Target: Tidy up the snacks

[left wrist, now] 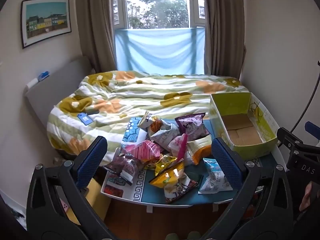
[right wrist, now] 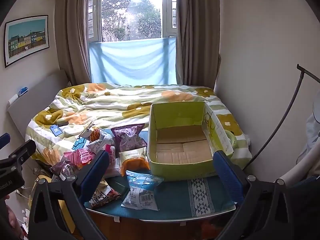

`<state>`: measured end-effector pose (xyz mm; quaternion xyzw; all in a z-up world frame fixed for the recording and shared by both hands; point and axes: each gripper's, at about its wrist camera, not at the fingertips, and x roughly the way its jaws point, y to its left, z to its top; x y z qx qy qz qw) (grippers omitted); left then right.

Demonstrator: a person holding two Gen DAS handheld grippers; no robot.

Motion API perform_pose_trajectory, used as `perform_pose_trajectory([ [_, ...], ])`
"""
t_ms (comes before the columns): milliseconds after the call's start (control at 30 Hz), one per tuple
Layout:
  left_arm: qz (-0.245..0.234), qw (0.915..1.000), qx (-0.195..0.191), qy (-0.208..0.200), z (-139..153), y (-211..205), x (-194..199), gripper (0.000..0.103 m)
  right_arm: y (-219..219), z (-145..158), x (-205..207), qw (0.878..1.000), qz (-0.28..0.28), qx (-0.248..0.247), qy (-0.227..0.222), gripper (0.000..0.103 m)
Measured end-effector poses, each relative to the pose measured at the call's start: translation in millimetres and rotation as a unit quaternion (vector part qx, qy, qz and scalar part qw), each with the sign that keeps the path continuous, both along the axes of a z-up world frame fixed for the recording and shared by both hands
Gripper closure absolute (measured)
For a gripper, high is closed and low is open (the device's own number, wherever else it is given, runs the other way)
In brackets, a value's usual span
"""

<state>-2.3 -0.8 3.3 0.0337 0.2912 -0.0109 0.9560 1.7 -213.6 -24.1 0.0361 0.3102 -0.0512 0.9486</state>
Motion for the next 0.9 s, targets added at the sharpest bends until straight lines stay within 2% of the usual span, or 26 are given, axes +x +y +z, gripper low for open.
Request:
perform_pose_trajectory([
  [900, -0.001, 1.0, 0.0, 0.005, -1.0, -6.3, 3.5, 0.0, -3.2, 0.5, 2.2, 1.0, -0.001, 0.0, 0.0, 0.0],
])
